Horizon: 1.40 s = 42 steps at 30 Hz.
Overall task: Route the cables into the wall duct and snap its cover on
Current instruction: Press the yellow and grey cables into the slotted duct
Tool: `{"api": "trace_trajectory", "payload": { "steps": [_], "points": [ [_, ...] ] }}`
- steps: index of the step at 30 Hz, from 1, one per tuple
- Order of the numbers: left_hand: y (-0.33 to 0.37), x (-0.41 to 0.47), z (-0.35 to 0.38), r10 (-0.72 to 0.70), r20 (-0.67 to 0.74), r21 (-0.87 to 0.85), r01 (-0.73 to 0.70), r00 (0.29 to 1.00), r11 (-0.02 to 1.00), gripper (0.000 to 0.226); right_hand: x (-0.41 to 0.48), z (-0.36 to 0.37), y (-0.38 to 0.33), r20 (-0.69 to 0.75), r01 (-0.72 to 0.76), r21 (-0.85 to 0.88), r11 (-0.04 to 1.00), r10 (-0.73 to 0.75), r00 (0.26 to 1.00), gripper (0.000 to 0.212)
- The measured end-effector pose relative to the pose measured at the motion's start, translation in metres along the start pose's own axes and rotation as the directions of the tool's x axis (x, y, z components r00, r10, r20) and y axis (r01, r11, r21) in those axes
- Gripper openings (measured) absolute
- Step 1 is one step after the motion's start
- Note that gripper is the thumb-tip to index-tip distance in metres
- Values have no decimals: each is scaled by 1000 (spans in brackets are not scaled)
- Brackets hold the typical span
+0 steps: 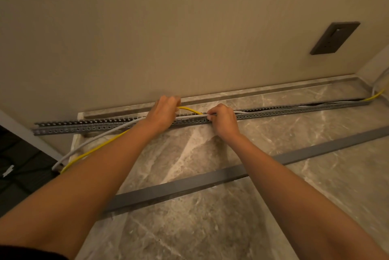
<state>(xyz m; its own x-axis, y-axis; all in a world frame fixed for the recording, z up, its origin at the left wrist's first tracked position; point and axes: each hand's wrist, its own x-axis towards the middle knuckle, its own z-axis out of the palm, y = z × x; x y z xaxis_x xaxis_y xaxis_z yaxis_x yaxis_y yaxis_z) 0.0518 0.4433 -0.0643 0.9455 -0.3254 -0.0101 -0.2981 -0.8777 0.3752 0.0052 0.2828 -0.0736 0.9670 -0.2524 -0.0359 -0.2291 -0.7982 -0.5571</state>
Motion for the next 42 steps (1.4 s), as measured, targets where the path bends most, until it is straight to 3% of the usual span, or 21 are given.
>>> {"api": "trace_trajectory", "payload": {
  "steps": [5, 9, 11, 16, 20, 26, 28, 33, 36, 39, 42],
  "points": [
    [-4, -15, 0, 243, 100, 316, -262, 965, 912, 21, 1, 3, 5, 3, 66, -55, 996, -66, 998, 19],
    [-11, -21, 2, 415, 92, 375, -418, 905, 828, 22, 1, 2, 4, 2, 50, -35, 998, -50, 999, 19],
    [-11, -24, 1, 490, 96, 390, -486, 866, 782, 33, 1, 1, 4, 0, 49, -33, 998, -49, 999, 20],
    [-14, -23, 6, 528, 24, 458, -479, 849, 749, 21, 0, 1, 3, 2, 37, -27, 999, -37, 999, 19],
    [-20, -28, 26, 487, -207, 410, -376, 849, 831, 16, -1, 0, 2, 8, 22, -27, 999, -22, 1000, 21],
    [-14, -29, 23, 401, -135, 263, -357, 906, 896, 17, -4, -1, -3, -1, -3, -29, 1000, 3, 1000, 23],
    [-12, -28, 21, 334, -148, 159, -311, 931, 937, 9, -7, 2, -3, -41, 3, -16, 1000, -4, 999, 21],
    [-8, -19, 21, 185, -130, 33, -183, 974, 983, 12, -7, 4, -2, -66, 13, -14, 1000, -14, 998, 17],
    [-5, -19, 23, 170, -261, 48, -163, 950, 985, 7, -5, 3, 2, -29, 49, -39, 998, -50, 998, 20],
    [-6, -20, 24, 179, -243, 75, -166, 953, 983, 13, -8, 6, 8, 14, 99, -81, 992, -98, 995, 24],
    [-11, -22, 23, 222, -255, 34, -220, 941, 975, 5, -10, 8, 9, 32, 125, -156, 980, -121, 992, 30]
  ]
}}
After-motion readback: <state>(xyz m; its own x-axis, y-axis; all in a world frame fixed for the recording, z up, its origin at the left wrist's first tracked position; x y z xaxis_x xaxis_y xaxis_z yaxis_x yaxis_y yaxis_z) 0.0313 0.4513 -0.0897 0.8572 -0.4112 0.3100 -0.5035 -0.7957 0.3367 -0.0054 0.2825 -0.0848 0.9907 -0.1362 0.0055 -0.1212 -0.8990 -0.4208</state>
